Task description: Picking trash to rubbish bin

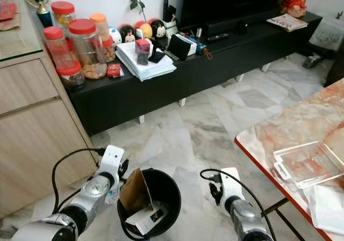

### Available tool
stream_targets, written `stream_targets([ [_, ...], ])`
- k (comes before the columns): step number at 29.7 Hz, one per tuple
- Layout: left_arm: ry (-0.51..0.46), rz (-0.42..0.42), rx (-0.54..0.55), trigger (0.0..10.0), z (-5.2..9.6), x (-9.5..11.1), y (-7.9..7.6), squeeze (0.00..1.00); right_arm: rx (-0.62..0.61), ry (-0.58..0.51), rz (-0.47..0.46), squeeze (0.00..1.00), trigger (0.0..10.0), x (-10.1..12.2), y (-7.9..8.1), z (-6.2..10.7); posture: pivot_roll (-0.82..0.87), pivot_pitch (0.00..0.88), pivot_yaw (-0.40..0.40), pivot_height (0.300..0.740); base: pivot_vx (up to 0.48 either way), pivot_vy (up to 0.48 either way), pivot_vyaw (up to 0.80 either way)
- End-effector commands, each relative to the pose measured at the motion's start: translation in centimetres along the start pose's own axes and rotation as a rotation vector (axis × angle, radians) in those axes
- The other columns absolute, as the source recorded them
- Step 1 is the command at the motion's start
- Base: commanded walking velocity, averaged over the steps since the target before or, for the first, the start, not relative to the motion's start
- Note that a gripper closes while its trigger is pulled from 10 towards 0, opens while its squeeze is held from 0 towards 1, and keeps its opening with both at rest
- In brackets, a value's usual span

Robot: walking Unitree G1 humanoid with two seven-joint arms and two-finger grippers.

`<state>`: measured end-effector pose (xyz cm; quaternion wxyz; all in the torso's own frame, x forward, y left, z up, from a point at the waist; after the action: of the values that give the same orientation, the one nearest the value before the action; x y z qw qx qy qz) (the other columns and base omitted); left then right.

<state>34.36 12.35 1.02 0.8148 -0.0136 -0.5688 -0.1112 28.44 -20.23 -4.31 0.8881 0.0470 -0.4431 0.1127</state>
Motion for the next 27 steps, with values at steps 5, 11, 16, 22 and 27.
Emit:
stream_targets([
  [5,-0.093,-0.015,-0.020,10.0,-0.8,3.0,-0.5,0.00,0.091,-0.127,0.039,0.00,10.0,4.0,0.9,-0.6,0.10,0.088,-0.107,0.740,0.000,0.000,0.00],
  [11,-0.156,-0.029,-0.072,10.0,-1.3,5.2,-1.5,0.00,0.182,-0.198,0.044,0.00,10.0,5.9,2.1,-0.6,0.09,0.104,-0.116,0.740,0.000,0.000,0.00],
  [16,-0.179,0.004,-0.115,10.0,-1.7,6.5,-2.5,0.00,0.230,-0.219,0.074,0.00,10.0,6.2,2.5,-0.2,0.07,0.120,-0.121,0.740,0.000,0.000,0.00],
  [22,-0.191,0.005,-0.162,10.0,-1.7,6.9,-3.7,0.00,0.251,-0.227,0.077,0.00,10.0,6.1,2.4,0.4,0.06,0.129,-0.119,0.740,0.000,0.000,0.00],
  [27,-0.185,0.019,-0.189,10.0,-1.7,6.8,-4.2,0.27,0.268,-0.229,0.081,0.00,10.0,6.0,2.8,0.7,0.06,0.137,-0.120,0.740,0.000,0.000,0.00],
])
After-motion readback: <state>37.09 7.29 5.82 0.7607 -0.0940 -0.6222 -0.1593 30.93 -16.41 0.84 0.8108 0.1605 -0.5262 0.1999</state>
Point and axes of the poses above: a point about 5 cm out from each wrist's last joint towards the gripper, its own z axis pointing back from the gripper into the wrist, its own x axis along the axis of the wrist's last joint, y = z × x, the point moved 3 cm from there along -z, pointing out of the wrist towards the gripper, and after that the axes turned 5 degrees about z, right-handed, at the moved point
